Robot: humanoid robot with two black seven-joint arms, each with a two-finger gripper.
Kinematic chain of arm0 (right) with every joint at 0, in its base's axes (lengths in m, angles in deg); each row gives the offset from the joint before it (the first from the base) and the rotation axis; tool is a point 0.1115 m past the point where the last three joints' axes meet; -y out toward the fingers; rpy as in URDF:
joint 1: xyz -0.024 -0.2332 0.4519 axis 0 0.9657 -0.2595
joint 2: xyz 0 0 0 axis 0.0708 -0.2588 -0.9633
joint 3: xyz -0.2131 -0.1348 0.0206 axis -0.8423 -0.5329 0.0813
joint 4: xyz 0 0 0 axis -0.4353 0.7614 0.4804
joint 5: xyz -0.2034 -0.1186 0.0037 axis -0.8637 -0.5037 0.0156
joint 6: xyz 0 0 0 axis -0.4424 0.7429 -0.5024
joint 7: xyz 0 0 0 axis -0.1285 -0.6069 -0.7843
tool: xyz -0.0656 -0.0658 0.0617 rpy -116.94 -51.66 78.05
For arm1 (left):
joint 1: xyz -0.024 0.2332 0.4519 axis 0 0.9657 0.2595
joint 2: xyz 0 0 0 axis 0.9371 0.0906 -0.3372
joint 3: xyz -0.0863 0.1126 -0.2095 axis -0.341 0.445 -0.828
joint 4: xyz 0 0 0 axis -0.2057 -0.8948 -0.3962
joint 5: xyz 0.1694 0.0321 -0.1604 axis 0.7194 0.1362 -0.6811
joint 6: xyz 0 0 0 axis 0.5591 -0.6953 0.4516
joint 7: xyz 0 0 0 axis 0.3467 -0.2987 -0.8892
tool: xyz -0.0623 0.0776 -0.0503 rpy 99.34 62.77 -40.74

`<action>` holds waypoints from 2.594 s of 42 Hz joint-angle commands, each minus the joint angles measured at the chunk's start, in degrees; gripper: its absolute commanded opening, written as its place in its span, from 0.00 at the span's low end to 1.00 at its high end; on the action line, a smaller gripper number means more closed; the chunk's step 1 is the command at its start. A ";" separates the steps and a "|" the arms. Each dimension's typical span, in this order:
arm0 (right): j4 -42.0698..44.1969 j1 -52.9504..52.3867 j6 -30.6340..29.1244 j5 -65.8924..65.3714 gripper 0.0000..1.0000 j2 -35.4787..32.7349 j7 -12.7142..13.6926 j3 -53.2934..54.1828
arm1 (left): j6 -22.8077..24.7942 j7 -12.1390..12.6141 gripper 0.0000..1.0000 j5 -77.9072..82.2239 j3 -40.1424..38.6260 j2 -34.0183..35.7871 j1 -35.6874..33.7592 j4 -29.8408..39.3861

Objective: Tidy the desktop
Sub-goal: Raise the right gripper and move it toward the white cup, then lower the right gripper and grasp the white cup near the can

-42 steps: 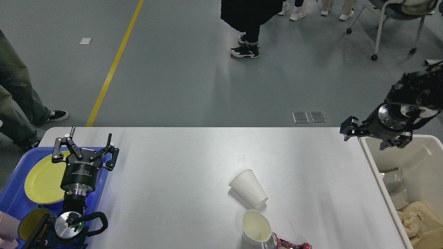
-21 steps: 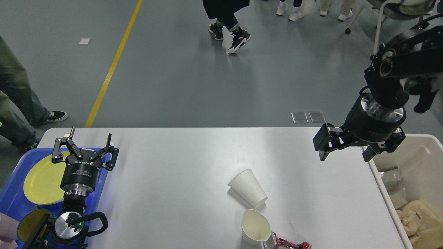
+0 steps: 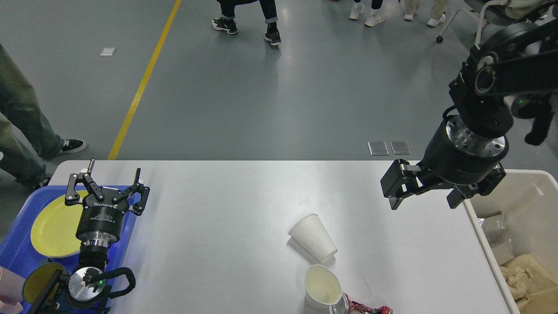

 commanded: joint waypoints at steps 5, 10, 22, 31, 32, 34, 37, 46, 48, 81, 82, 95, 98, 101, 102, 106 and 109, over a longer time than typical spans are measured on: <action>1.44 9.29 2.86 -0.64 0.95 2.99 0.74 5.75 | 0.00 0.08 0.96 0.00 0.01 -0.04 0.00 0.00; 3.11 14.47 4.88 -0.90 0.95 4.66 1.97 9.45 | 0.09 0.08 0.96 0.00 0.01 -0.04 0.00 0.00; 9.35 28.88 16.56 -1.26 0.95 9.84 5.92 15.78 | 0.00 0.08 0.96 0.00 0.01 -0.04 0.00 0.00; 12.87 38.74 21.23 -6.09 0.95 14.07 11.20 18.06 | 0.00 0.08 0.96 0.00 0.01 -0.04 0.00 0.00; 12.87 39.00 21.23 -6.09 0.95 14.07 11.11 18.59 | 0.00 0.08 0.96 0.00 0.01 -0.04 0.00 0.00; 12.87 39.88 21.23 -6.09 0.95 14.15 11.20 19.29 | 0.00 0.08 0.96 0.00 0.01 -0.04 0.00 0.00; 13.22 40.85 21.58 -6.18 0.95 14.15 11.20 20.00 | 0.09 0.08 0.96 0.00 0.01 -0.04 0.00 0.00; 14.71 42.78 22.55 -6.18 0.95 14.24 11.20 20.09 | 0.00 0.08 0.96 0.00 0.01 -0.04 0.00 0.00; 15.50 44.18 23.86 -6.09 0.95 15.20 11.20 20.09 | 0.09 0.08 0.96 0.00 0.01 -0.04 0.00 0.00; 15.59 49.82 33.71 -5.83 0.14 18.37 11.20 19.65 | 0.01 0.08 0.96 0.00 0.01 -0.04 0.00 0.00; 15.59 49.82 33.71 -5.74 0.06 18.37 11.29 19.56 | 0.00 0.08 0.96 0.00 0.01 -0.04 0.00 0.00; 15.59 49.82 34.32 -5.30 0.00 18.28 11.20 19.47 | 0.00 0.08 0.96 0.00 0.01 -0.04 0.00 0.00; 15.51 49.55 34.77 -5.21 0.00 18.37 11.20 19.65 | 0.00 0.08 0.96 0.00 0.01 -0.04 0.00 0.00; 15.51 49.38 34.42 -5.21 0.00 18.37 11.20 19.65 | 0.00 0.08 0.96 0.00 0.01 -0.04 0.00 0.00; 15.42 49.38 34.33 -5.21 0.00 18.29 11.20 19.65 | 0.00 0.08 0.96 0.00 0.01 -0.04 0.00 0.00; 14.98 48.50 33.97 -4.86 0.00 18.20 11.20 19.91 | 0.01 0.08 0.96 0.00 0.01 -0.04 0.00 0.00; 14.63 47.71 33.89 -4.33 0.00 17.85 11.20 20.09 | 0.00 0.08 0.96 0.00 0.01 -0.04 -0.09 0.00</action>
